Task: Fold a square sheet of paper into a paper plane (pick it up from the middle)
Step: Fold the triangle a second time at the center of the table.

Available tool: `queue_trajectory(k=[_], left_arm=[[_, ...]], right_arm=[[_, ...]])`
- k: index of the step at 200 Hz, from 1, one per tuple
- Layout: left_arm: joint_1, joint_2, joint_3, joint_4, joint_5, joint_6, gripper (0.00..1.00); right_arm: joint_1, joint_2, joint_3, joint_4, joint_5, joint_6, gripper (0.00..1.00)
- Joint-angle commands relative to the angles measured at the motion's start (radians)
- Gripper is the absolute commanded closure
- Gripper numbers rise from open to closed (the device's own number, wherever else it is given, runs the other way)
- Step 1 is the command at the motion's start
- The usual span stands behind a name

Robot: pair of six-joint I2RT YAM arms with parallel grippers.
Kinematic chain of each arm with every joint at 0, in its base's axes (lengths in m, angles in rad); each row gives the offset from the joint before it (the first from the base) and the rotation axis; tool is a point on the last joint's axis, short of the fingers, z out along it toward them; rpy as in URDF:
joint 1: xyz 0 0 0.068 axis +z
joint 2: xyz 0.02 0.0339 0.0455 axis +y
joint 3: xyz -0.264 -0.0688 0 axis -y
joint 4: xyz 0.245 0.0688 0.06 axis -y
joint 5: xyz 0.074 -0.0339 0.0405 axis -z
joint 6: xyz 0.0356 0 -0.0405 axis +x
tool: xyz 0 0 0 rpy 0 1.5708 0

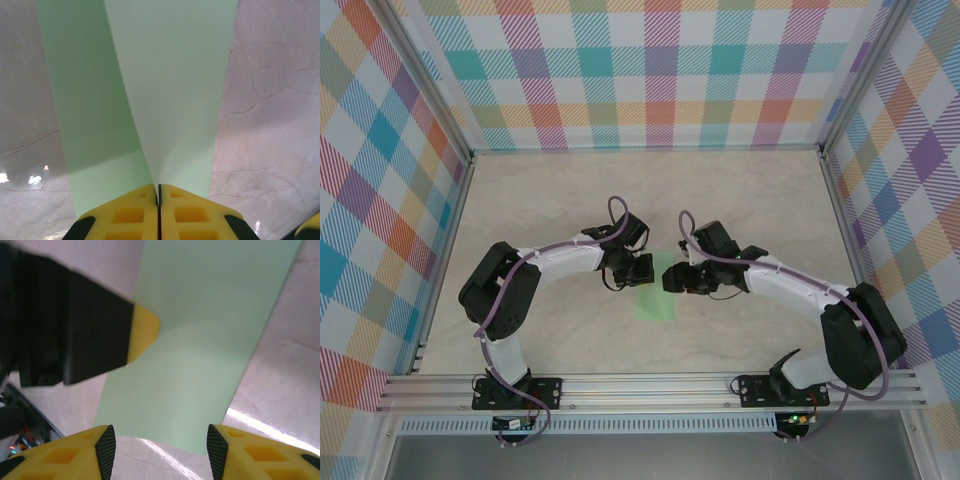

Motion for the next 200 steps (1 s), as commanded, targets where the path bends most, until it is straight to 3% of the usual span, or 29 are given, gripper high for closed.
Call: queue_trajectory(k=[1,61,165,200], left_arm=[[0.01,0.002,-0.013,-0.007,0.012,-0.02,0.95],[0.01,0.013,-0.007,-0.002,0.017,-0.032,0.96],[0.01,0.021,0.006,-0.005,0.023,-0.038,0.96],[0.01,0.021,0.007,-0.006,0.02,-0.041,0.96]], right_arm=[[0.092,-0.04,-0.035,0.062,0.125,-0.008,0.43],[0.276,-0.012,-0.042,0.16,0.302,0.017,0.39],[0.339,0.099,-0.031,0.219,0.37,0.037,0.43],[0.341,0.095,-0.033,0.211,0.392,0.04,0.54]])
